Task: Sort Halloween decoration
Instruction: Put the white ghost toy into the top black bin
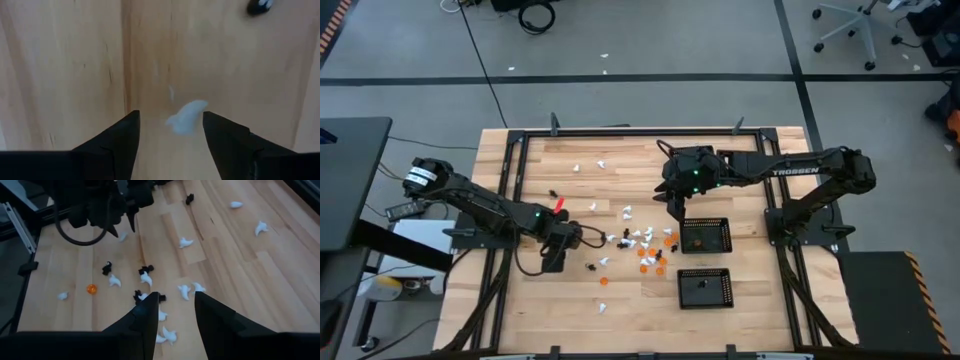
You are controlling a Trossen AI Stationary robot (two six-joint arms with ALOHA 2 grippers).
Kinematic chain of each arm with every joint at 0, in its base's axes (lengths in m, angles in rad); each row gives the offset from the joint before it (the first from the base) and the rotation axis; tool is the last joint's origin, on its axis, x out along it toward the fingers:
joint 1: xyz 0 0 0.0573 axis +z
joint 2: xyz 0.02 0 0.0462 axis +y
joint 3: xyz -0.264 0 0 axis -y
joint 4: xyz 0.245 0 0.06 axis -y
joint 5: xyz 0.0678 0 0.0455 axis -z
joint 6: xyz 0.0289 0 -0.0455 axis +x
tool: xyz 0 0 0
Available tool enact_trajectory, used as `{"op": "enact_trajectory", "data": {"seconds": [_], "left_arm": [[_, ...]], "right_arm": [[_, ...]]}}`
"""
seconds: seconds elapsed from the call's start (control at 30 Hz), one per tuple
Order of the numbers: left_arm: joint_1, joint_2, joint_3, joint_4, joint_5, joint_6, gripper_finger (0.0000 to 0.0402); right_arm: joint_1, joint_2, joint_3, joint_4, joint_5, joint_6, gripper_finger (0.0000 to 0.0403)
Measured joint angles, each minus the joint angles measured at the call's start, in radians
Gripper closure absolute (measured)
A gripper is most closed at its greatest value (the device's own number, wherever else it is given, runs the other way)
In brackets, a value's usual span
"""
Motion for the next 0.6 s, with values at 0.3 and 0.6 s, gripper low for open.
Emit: {"op": "enact_trajectory", "data": {"seconds": [0.3,0.6], "left_arm": [[0.002,0.000,-0.032,0.058,0.034,0.007,0.0173],[0.001,0.087,-0.023,0.068,0.022,0.001,0.0211]], "right_arm": [[0.006,0.000,0.000,0.003,0.005,0.012,0.0270],[0.006,0.000,0.000,0.005,0.017,0.012,0.0270]]}}
